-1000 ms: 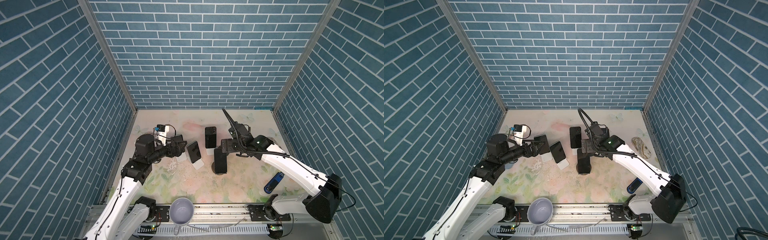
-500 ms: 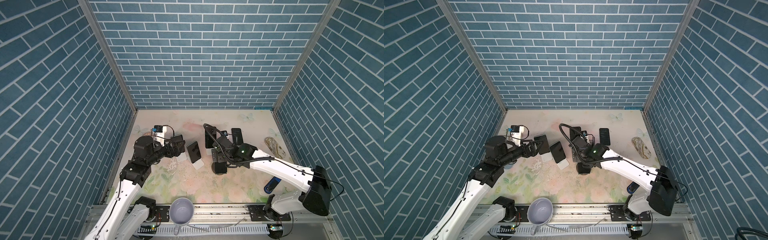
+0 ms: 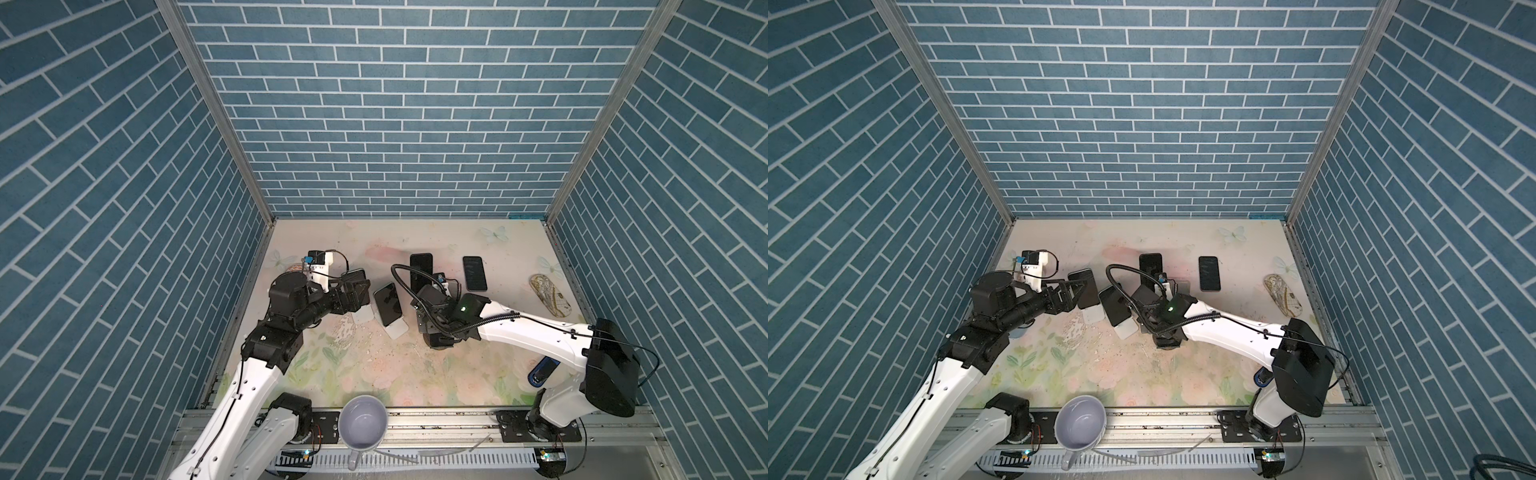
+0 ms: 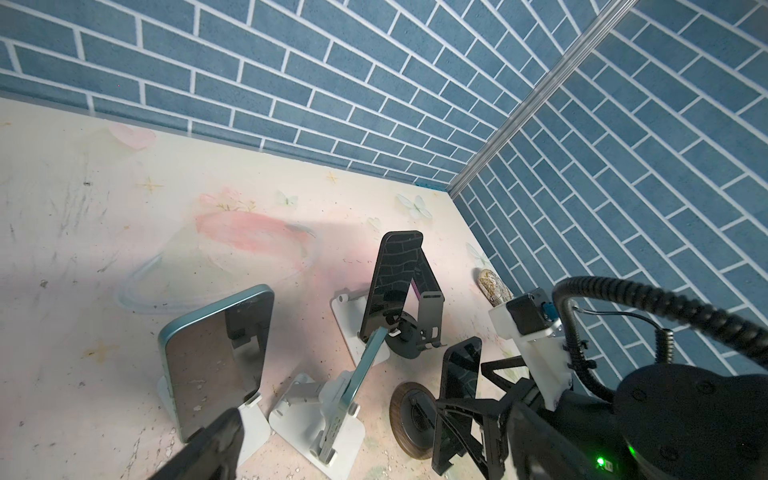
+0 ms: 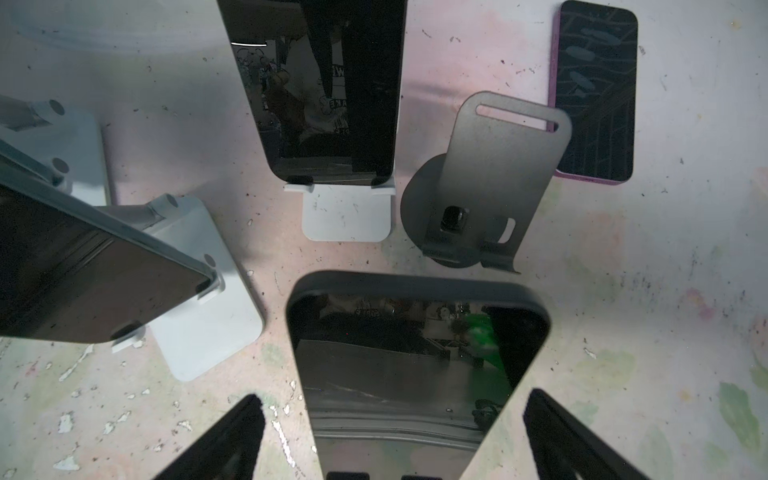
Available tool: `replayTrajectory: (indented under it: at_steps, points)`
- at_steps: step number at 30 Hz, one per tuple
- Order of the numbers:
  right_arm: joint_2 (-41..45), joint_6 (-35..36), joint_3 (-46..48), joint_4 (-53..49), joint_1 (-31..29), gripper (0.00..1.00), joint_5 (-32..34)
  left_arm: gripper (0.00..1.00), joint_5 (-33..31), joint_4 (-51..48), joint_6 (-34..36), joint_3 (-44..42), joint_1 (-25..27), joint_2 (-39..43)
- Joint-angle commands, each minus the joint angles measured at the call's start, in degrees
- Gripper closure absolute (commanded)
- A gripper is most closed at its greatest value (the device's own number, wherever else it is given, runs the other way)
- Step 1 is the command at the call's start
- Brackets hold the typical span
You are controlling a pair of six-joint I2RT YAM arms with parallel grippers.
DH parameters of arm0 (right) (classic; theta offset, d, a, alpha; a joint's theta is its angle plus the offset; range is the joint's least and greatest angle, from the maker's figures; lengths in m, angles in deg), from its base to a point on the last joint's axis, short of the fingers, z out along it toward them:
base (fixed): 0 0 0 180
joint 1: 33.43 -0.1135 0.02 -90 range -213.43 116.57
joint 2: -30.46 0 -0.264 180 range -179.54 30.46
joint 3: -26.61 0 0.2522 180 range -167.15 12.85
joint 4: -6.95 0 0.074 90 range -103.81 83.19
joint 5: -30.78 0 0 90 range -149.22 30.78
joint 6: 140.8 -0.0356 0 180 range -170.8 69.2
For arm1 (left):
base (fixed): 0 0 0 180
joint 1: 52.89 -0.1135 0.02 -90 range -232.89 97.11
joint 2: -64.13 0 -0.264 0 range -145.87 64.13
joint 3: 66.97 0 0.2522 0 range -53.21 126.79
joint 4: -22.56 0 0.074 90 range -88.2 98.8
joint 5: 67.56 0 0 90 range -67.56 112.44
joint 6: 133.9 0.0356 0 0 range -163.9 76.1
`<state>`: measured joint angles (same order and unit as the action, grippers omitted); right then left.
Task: Remove the phone from the phone stand
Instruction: 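Close the right gripper on the top of the black phone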
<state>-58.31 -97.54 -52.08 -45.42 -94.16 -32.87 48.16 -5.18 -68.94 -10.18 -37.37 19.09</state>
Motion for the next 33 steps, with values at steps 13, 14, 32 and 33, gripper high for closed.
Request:
replayTrajectory:
  at_steps: [13,14,32,33]
  points:
    - [-3.66,-4.85,3.18,2.26,-0.34,0.16,1.34,0.0,0.04,2.53,0.63,-0.15,0.2,-1.69]
    - [-3.91,-4.85,3.13,2.22,-0.34,0.18,1.35,0.0,0.04,2.53,0.6,-0.12,0.2,-1.7]
    - [0.92,1.39,0.46,2.14,-0.3,0.41,0.4,0.0,0.12,2.85,0.31,0.11,0.2,-1.28]
    - [1.37,2.38,-0.6,1.52,-0.27,0.42,0.37,0.0,0.12,2.82,0.3,0.13,0.2,-1.2]
